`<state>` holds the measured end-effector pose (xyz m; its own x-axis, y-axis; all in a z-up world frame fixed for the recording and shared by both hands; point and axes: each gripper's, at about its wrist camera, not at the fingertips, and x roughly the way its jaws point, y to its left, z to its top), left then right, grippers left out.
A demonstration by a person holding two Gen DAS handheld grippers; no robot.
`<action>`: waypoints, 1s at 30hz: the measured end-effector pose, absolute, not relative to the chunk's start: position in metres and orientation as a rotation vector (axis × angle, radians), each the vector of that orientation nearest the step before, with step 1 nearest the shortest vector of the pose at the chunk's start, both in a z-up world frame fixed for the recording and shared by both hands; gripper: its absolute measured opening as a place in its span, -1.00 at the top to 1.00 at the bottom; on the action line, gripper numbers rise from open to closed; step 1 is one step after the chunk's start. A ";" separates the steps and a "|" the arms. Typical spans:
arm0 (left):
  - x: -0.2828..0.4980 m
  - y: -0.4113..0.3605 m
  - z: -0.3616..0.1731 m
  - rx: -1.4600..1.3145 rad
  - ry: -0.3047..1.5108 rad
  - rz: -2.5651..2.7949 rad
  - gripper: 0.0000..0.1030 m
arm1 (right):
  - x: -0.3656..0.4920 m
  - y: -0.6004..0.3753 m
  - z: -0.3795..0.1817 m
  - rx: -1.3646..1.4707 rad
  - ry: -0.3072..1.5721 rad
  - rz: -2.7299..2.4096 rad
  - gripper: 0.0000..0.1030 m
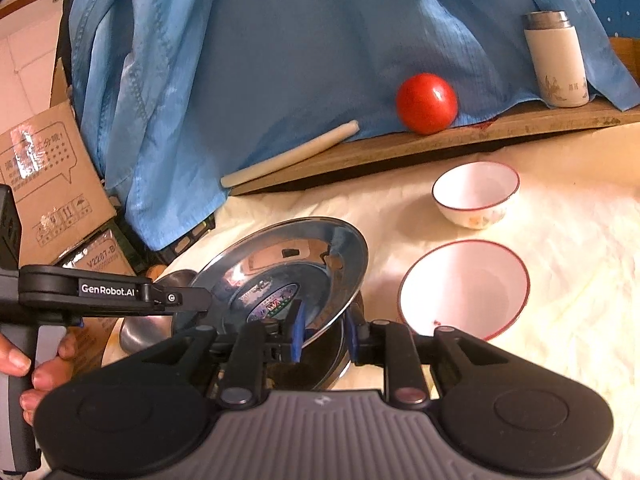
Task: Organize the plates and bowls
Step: 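Lower the small dark plate onto the stacked steel plates with both grippers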
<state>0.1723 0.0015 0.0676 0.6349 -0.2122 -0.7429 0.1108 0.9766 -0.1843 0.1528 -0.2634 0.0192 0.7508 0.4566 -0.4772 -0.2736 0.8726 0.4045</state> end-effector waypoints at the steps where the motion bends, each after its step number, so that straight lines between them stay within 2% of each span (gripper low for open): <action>1: 0.171 0.002 0.067 -0.126 0.864 -0.185 0.60 | 0.152 -0.263 0.019 0.320 0.601 0.407 0.52; 30: 0.155 0.002 0.054 -0.108 0.887 -0.180 0.56 | 0.144 -0.249 0.010 0.240 0.643 0.398 0.44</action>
